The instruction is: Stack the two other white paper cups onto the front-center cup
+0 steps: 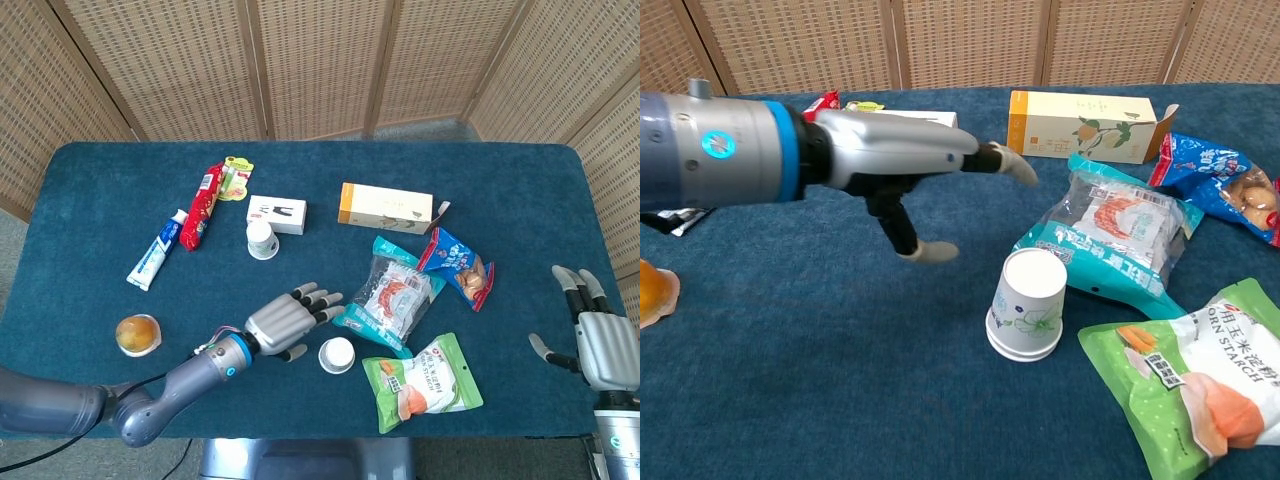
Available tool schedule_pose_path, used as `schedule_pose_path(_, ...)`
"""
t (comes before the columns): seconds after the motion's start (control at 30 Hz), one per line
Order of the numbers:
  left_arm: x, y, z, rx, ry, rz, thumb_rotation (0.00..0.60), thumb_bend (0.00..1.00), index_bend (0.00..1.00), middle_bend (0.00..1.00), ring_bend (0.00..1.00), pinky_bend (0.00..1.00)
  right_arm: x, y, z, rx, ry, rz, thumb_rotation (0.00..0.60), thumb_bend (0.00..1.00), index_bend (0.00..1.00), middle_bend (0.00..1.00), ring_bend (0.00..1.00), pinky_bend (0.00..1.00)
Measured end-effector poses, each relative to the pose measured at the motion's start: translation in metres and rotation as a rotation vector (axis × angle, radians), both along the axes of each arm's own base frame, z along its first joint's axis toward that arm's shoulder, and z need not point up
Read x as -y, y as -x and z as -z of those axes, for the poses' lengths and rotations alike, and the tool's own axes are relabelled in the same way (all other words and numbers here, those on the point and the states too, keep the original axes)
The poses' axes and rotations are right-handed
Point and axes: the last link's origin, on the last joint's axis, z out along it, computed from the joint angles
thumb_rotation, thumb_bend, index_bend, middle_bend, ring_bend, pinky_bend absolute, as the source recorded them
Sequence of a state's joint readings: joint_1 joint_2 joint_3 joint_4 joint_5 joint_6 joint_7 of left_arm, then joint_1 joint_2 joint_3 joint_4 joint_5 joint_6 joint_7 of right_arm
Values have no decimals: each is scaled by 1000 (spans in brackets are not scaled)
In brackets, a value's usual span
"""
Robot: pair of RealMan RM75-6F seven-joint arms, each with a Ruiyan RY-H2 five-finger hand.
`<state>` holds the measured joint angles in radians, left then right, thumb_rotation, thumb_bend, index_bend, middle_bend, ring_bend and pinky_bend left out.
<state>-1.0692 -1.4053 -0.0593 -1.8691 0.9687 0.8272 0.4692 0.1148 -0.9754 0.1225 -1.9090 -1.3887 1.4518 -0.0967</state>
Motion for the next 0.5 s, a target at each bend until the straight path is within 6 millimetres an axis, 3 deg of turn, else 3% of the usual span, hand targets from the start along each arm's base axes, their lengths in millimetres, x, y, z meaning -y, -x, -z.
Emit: schedule_pose_path(0.5,-11,69,-73,-10,-210,-176,600,459,0,0,0,0,4,0,4,3,-9,-3,543,278,0,127,0,409)
